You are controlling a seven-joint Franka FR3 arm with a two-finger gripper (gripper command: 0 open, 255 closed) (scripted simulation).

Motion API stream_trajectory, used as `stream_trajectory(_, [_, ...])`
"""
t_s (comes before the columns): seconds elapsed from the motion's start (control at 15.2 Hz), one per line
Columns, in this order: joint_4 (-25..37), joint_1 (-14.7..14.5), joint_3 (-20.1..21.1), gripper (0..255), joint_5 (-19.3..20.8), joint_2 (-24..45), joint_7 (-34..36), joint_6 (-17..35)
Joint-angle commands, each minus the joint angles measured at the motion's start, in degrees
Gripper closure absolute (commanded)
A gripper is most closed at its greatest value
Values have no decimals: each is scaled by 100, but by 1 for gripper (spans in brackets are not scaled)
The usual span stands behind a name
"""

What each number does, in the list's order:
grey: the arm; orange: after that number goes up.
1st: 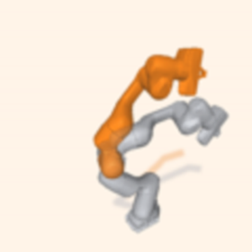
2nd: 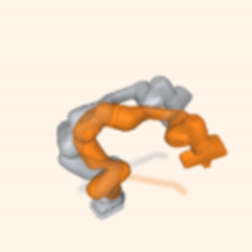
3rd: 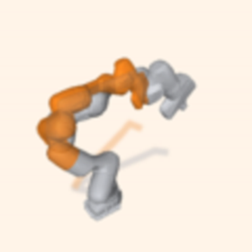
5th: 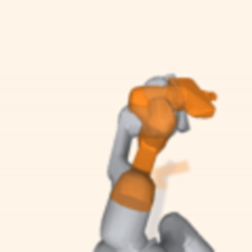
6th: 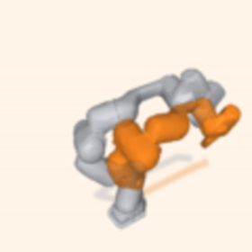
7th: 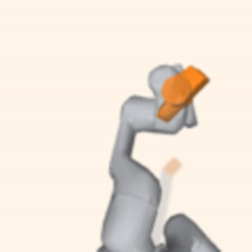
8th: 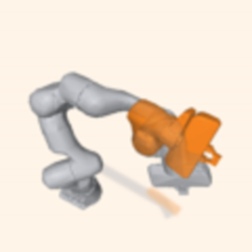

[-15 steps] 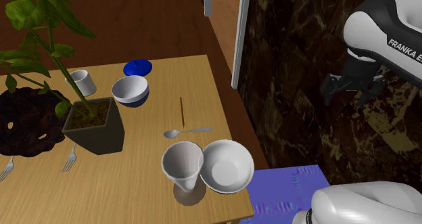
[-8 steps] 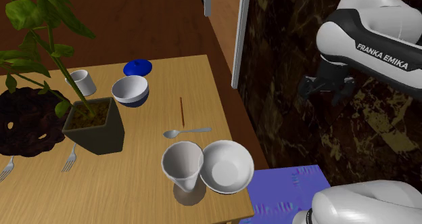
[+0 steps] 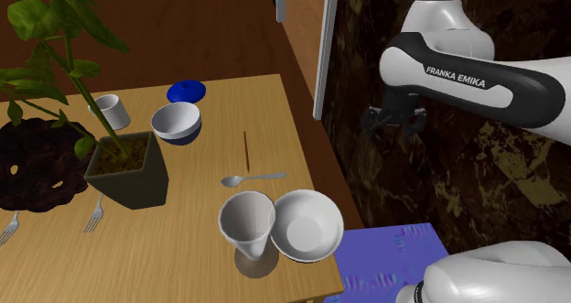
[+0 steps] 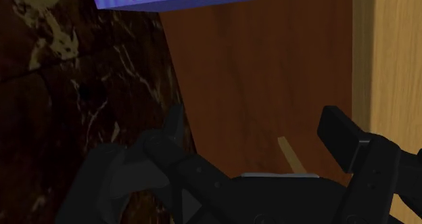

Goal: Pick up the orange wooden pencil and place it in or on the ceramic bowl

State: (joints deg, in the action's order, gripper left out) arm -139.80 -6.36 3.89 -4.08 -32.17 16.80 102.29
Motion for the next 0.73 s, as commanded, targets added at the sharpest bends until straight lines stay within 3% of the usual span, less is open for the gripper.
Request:
stream_trajectory(0.0, [68,-107,121,0,-139,282,84,285])
stream_trajectory(0.66, [745,-562,723,0,-593,1827,478,1520])
